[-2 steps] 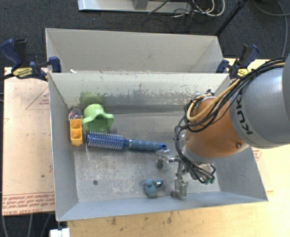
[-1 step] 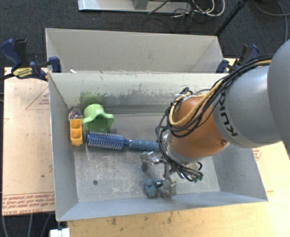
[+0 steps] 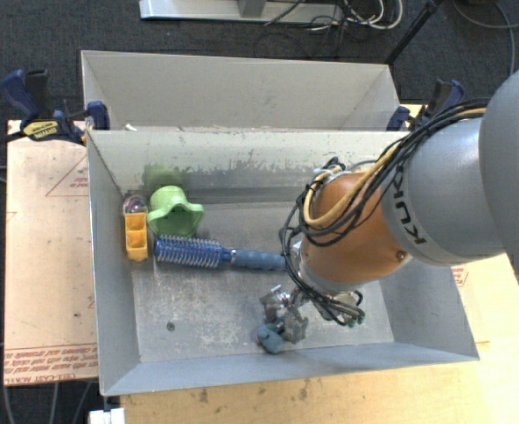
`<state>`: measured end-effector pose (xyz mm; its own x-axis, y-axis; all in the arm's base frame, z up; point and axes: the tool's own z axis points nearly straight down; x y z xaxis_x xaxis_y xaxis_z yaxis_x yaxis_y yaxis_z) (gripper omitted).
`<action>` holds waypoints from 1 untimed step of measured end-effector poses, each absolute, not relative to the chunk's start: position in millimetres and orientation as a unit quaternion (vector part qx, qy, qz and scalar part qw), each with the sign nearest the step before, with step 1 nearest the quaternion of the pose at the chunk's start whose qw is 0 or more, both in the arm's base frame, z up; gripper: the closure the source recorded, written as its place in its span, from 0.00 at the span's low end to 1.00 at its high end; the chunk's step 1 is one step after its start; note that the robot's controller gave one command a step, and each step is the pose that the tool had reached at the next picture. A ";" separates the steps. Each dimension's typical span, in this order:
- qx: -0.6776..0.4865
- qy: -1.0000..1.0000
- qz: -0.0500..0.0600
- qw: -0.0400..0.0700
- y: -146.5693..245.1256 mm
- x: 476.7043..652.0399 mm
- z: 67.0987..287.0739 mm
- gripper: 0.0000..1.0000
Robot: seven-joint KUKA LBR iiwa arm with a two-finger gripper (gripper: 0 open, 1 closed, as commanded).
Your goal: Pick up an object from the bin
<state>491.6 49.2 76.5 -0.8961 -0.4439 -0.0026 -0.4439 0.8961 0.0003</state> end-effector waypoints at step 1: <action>-0.237 0.972 -0.001 0.006 21.9 498.4 267.9 1.00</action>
Offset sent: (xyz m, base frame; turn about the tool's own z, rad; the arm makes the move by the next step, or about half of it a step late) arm 0.0043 -0.0272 0.1870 -0.0228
